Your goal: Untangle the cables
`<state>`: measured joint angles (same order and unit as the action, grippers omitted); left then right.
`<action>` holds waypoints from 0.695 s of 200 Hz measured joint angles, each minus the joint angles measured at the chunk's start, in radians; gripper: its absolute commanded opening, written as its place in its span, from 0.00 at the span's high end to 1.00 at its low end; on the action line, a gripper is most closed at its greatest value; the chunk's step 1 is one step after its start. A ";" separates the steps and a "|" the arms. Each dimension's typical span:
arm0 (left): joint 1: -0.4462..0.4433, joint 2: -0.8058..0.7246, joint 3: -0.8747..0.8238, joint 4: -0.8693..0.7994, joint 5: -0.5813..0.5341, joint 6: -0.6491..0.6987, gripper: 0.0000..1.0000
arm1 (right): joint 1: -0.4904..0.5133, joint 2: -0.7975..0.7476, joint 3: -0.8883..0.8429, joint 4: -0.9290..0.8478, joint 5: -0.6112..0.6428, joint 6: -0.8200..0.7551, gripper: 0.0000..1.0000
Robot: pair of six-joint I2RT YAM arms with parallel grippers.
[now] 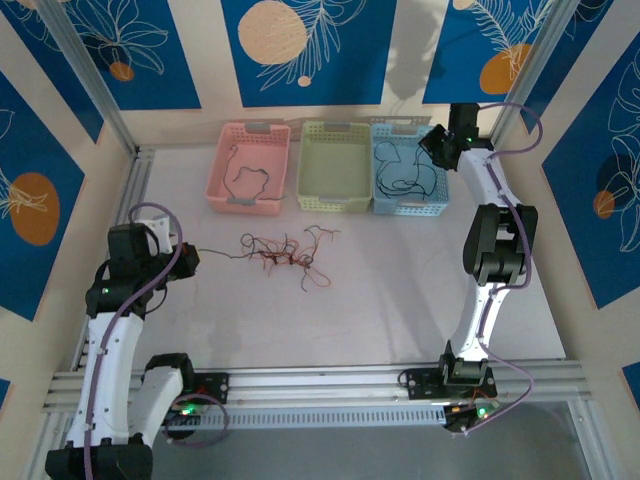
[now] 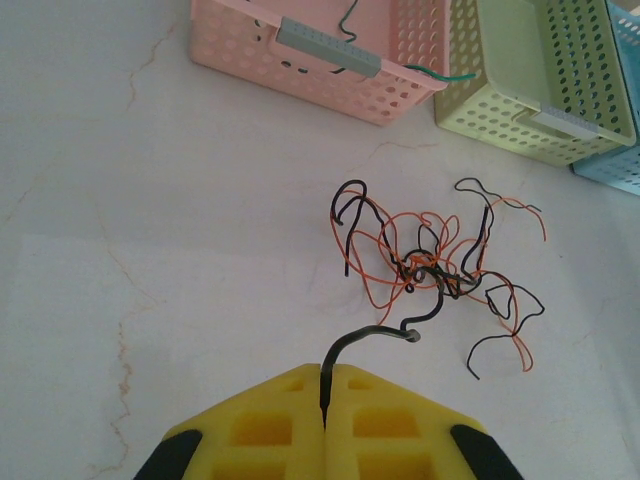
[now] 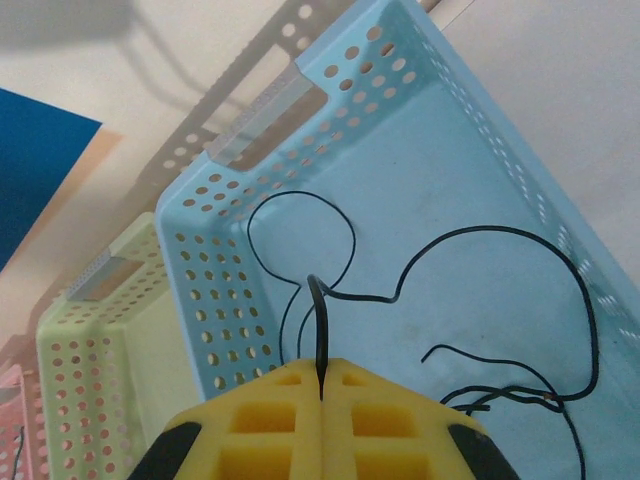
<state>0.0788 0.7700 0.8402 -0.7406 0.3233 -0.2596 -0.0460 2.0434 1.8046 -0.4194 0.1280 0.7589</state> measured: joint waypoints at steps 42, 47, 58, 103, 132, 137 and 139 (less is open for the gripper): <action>0.000 0.007 0.000 0.000 0.003 0.000 1.00 | 0.000 0.011 0.005 -0.034 -0.009 -0.006 0.55; 0.000 0.009 0.000 0.000 0.003 0.000 1.00 | 0.000 0.013 0.009 -0.045 -0.010 -0.003 0.54; 0.000 0.011 -0.001 0.000 0.005 0.000 1.00 | 0.003 0.014 0.014 -0.068 -0.010 -0.010 0.52; 0.000 0.012 -0.002 0.001 0.016 0.000 1.00 | 0.027 -0.158 -0.197 -0.036 -0.005 -0.019 0.49; -0.002 0.035 -0.005 0.011 0.063 0.000 1.00 | 0.076 -0.415 -0.418 0.026 -0.004 -0.027 0.49; -0.004 0.044 -0.007 0.017 0.073 0.000 1.00 | 0.089 -0.458 -0.454 0.045 -0.005 -0.030 0.49; -0.005 0.046 -0.008 0.019 0.075 0.000 1.00 | 0.094 -0.478 -0.469 0.050 -0.004 -0.031 0.49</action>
<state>0.0738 0.8158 0.8326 -0.7216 0.3981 -0.2596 0.0483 1.5654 1.3354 -0.3691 0.1242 0.7284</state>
